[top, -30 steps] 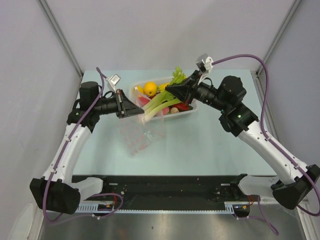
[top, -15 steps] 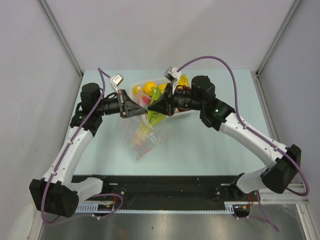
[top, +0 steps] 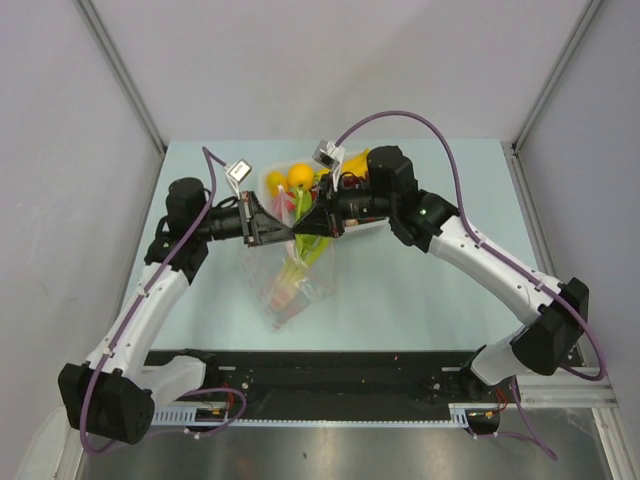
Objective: Place the food in the zip-top bag and seal the zipper
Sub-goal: Place the fake vegetable in the zipper food storage bag.
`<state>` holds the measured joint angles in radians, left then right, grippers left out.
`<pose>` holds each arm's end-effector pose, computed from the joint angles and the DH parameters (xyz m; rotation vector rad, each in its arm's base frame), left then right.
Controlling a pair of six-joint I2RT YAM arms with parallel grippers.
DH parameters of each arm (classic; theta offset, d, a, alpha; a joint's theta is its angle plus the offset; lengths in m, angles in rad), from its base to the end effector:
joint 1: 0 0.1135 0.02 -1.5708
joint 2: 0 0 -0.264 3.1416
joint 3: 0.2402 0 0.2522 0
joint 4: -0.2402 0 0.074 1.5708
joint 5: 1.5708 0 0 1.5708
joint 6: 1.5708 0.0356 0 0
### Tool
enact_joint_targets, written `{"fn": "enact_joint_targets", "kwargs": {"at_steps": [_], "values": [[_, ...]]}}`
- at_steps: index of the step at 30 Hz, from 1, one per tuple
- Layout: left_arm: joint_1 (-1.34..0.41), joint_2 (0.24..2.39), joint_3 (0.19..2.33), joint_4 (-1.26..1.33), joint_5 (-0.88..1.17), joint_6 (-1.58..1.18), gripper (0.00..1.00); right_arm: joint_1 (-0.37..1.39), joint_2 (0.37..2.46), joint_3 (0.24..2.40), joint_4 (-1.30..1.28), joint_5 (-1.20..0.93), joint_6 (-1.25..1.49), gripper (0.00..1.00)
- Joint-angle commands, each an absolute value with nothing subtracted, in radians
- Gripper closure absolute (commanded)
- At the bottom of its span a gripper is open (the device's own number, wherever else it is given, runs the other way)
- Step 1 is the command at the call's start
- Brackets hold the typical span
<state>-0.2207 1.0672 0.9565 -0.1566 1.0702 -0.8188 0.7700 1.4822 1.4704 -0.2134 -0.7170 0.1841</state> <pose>0.2181 -0.0809 0.3532 0.2560 2.0259 -1.6623 0.2282 0.2539 0.4111 -1.0683 1.6197 1.2991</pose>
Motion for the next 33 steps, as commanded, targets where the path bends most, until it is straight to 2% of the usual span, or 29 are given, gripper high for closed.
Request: {"fn": "enact_joint_targets", "kwargs": {"at_steps": [1, 6, 10, 12, 18, 23, 28, 33], "values": [[-0.236, 1.006, 0.917, 0.043, 1.141, -0.894, 1.00, 0.759, 1.531, 1.473, -0.259, -0.744, 0.250, 1.00], [-0.235, 0.980, 0.910, 0.023, 1.121, -0.855, 1.00, 0.746, 1.514, 1.494, -0.337, -0.652, 0.212, 1.00], [-0.235, 0.962, 0.980, -0.189, 1.039, -0.709, 1.00, 0.767, 1.480, 1.502, -0.414, -0.491, 0.129, 1.00], [-0.236, 0.951, 0.986, -0.201, 1.006, -0.701, 1.00, 0.788, 1.471, 1.499, -0.428, -0.482, 0.094, 1.00], [-0.249, 0.916, 0.891, 0.030, 1.063, -0.822, 1.00, 0.834, 1.517, 1.532, -0.433, -0.612, 0.098, 1.00], [-0.255, 0.910, 0.833, 0.092, 1.072, -0.847, 1.00, 0.859, 1.575, 1.580, -0.468, -0.666, 0.071, 1.00], [-0.255, 0.900, 0.808, 0.139, 1.088, -0.859, 1.00, 0.939, 1.600, 1.609, -0.606, -0.666, -0.136, 1.00], [-0.256, 0.870, 0.788, 0.183, 1.108, -0.835, 1.00, 0.959, 1.628, 1.617, -0.689, -0.686, -0.222, 1.00]]}}
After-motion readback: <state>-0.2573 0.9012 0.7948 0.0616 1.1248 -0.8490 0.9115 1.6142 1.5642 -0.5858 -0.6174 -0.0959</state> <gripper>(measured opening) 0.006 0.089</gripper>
